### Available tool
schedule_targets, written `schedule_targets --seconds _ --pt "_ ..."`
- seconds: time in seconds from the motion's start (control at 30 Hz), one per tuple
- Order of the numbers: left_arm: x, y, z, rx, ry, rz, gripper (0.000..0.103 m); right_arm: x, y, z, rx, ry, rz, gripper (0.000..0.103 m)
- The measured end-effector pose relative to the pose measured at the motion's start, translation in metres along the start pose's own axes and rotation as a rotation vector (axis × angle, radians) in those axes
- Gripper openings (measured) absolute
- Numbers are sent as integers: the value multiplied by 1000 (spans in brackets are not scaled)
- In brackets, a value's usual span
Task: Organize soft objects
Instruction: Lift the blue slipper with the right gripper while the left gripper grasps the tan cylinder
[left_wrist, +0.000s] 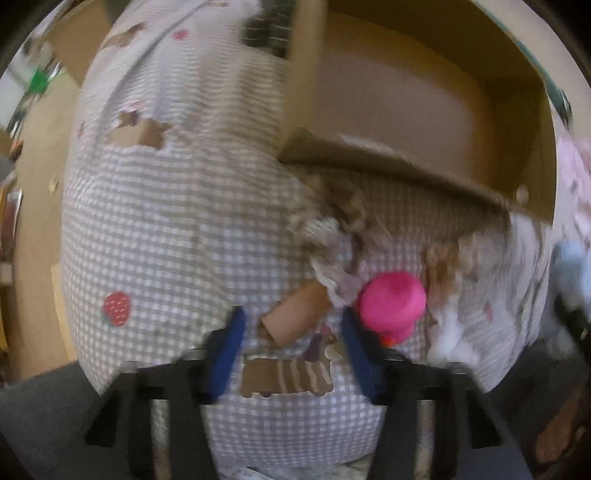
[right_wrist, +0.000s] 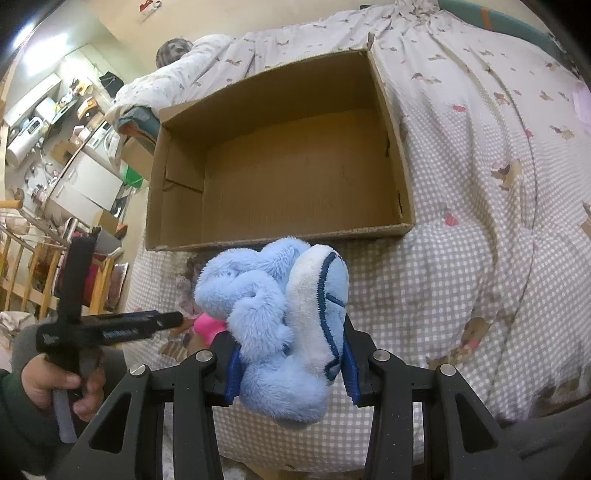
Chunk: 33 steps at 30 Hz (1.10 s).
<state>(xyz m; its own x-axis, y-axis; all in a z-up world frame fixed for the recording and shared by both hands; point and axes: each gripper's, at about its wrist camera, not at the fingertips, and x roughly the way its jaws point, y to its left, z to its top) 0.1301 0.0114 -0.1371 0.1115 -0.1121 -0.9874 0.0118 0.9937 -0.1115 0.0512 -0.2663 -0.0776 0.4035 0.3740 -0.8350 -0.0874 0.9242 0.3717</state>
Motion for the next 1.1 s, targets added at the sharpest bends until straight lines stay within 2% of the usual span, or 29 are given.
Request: schedule_targets --seconds 0.07,0.13,0.17,0.2,0.23,0.3,0.43,0.6,0.8,0.93,1.1 --pt "6 -11 0 61 1 39 29 4 4 0 -6 10 0 45" --pt "12 -14 2 81 6 56 28 5 7 0 -11 12 3 45" --pt "15 -15 3 83 7 59 25 5 8 0 -15 11 4 45" --pt "16 -15 5 84 8 57 11 6 11 0 -20 10 3 45" --pt "14 -14 6 80 5 48 6 6 12 0 -27 9 0 45" --pt "10 -12 5 80 -3 27 4 5 14 1 -39 2 -3 45" --pt "-13 -12 -6 100 -17 -3 4 2 12 2 -21 -20 3 45" --pt "-41 -15 -24 72 -47 -17 4 -1 8 4 -2 -42 4 45" --pt "-80 -6 -44 11 -151 -8 4 -4 12 2 -17 -58 3 45" --pt "-94 -1 -34 -19 -223 -6 4 -12 17 4 -39 -75 4 45" --pt "-124 -4 -16 5 -314 2 4 -26 25 11 -60 -116 0 45"
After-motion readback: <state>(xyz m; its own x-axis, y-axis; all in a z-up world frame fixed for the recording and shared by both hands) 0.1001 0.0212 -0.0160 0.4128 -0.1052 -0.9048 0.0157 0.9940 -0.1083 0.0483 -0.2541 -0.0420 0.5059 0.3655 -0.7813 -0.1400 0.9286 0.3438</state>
